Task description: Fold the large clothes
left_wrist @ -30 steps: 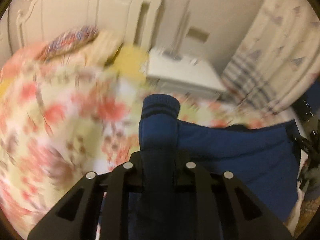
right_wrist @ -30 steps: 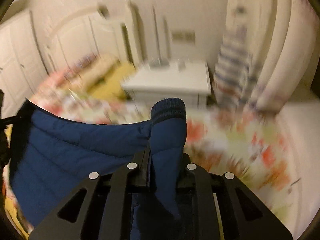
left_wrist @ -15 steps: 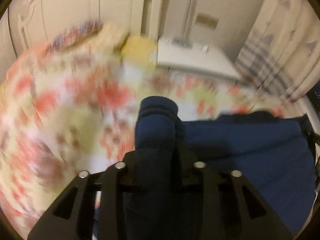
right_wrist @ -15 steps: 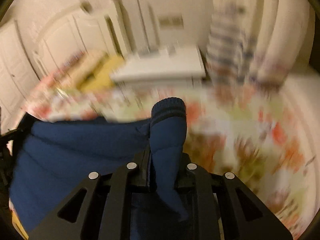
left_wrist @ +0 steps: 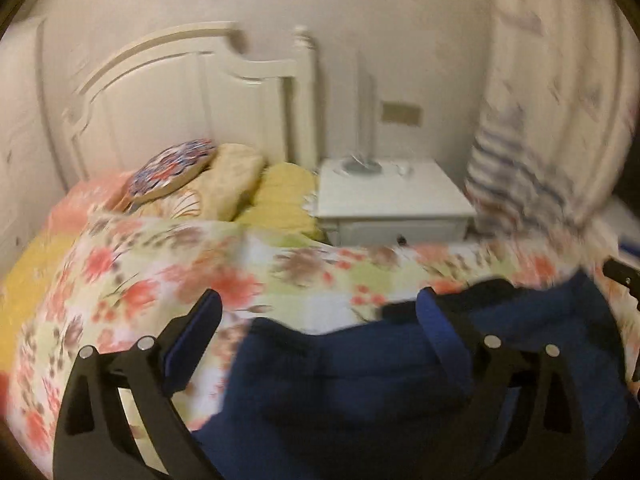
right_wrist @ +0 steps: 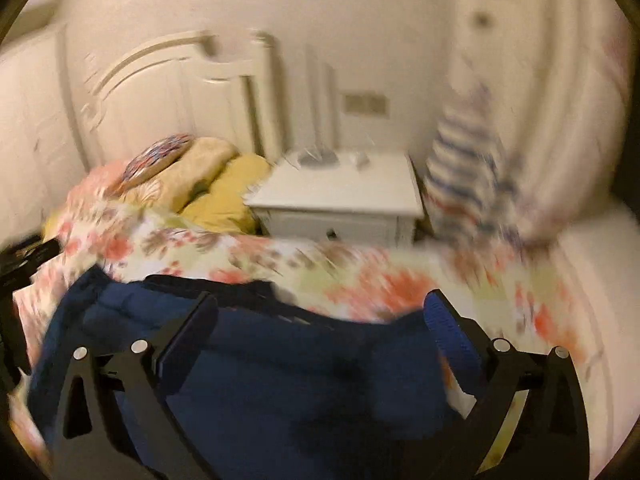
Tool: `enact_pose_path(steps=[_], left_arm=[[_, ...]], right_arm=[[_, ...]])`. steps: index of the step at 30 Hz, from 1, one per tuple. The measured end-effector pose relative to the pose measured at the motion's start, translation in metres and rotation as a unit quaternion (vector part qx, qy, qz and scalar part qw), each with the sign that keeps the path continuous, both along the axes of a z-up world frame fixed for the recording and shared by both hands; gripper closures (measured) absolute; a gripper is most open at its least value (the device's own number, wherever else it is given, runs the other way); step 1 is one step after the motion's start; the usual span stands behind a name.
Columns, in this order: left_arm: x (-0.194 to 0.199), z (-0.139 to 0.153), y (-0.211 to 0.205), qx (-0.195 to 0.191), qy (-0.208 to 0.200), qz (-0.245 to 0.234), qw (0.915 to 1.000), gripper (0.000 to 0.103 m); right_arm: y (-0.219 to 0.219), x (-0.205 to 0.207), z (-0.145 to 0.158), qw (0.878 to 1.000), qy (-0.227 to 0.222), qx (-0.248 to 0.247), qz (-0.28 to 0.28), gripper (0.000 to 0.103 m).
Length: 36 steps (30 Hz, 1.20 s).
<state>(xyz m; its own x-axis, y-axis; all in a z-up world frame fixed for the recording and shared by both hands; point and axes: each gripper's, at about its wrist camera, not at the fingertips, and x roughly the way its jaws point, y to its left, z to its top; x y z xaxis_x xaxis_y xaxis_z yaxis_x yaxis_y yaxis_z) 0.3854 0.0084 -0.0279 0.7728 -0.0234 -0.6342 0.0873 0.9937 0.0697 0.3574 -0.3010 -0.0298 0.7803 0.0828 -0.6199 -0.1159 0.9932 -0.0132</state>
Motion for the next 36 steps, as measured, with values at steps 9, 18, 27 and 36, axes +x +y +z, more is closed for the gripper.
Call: enact_pose_path(steps=[9,18,27,36], left_arm=[[0.036,-0.049,-0.036,0.015,0.073,-0.004,0.9972,0.006],[0.054,-0.115,-0.062,0.081,0.123,-0.014,0.9890,0.002],[0.054,-0.118,-0.052,0.048,0.121,-0.012,0.9914,0.002],[0.048,-0.117,-0.052,0.051,0.111,-0.012,0.9925,0.002]], right_arm=[[0.084,0.020,-0.035,0.992,0.049,-0.067,0.099,0.040],[0.098,0.045,-0.101,0.984,0.123,-0.088,0.099,0.037],[0.093,0.043,-0.105,0.986,0.111,-0.072,0.098,0.036],[0.049,0.029,-0.068,0.994,0.083,-0.064,0.024,0.023]])
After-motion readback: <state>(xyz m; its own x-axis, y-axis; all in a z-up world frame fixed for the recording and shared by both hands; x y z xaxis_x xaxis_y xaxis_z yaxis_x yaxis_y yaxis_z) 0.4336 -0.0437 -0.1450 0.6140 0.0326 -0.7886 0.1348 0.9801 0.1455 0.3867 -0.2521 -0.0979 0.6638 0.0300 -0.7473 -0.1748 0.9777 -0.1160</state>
